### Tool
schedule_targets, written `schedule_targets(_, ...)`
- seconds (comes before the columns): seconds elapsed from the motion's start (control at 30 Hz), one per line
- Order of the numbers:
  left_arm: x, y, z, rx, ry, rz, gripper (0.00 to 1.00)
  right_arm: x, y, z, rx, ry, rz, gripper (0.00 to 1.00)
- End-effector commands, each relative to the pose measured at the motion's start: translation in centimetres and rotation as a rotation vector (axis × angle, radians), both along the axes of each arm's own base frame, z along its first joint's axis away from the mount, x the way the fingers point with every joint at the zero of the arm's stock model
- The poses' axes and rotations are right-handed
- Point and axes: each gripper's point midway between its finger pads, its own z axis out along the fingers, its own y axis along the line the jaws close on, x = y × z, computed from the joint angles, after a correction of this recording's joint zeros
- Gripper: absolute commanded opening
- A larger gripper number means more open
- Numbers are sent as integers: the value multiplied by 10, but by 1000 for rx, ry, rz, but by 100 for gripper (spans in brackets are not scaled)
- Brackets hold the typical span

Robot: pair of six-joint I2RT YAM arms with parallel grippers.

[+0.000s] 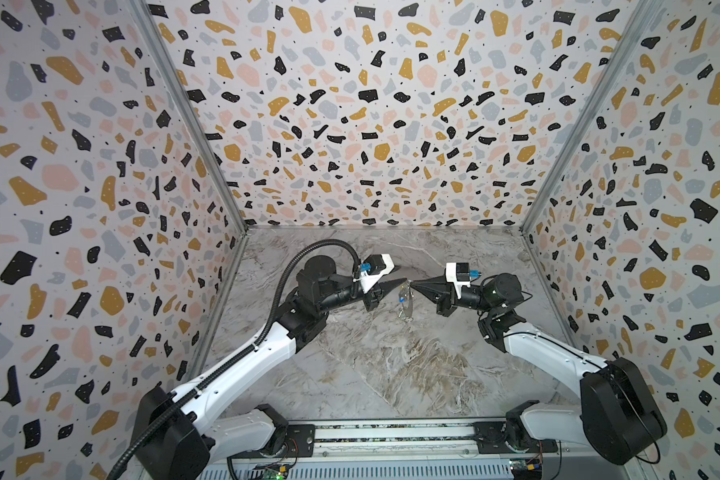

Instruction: Remove the keys from the keyring

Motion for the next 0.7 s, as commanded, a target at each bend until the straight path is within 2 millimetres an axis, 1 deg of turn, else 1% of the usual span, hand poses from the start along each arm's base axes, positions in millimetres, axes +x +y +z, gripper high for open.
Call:
schedule_targets(0.0, 1, 3, -1, -3, -13, 14, 30, -6, -2, 22, 35, -66, 21, 0)
schedule_targets(0.2, 1, -4, -15, 22, 19, -28, 29, -7, -2, 22, 33, -66, 26, 0)
schedule_targets(0.27, 0, -6, -16, 25, 24, -42, 29, -7, -2, 22, 32, -62, 28, 0)
schedule_targets(0.4, 0, -9, -17, 26, 31, -59, 25, -6, -1, 22, 31, -62, 28, 0)
schedule_targets(0.57, -1, -10, -18, 29, 36, -71, 23, -5, 0, 22, 30, -61, 30, 0)
schedule_targets(0.67, 0, -10, -19, 32, 40, -65, 24, -4, -1, 23, 33, -60, 30, 0)
